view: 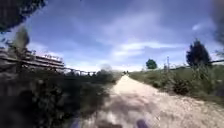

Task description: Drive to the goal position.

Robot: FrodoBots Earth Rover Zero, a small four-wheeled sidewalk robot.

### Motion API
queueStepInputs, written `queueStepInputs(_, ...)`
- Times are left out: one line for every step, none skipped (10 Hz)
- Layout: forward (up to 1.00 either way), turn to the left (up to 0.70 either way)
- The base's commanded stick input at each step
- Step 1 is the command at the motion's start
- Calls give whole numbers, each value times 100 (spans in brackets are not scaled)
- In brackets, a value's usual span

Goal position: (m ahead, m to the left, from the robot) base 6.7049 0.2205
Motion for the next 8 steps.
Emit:
queueStepInputs(100,-40)
queueStepInputs(100,-1)
queueStepInputs(100,-18)
queueStepInputs(100,-36)
queueStepInputs(100,-7)
queueStepInputs(100,0)
queueStepInputs(100,-32)
queueStepInputs(100,-40)
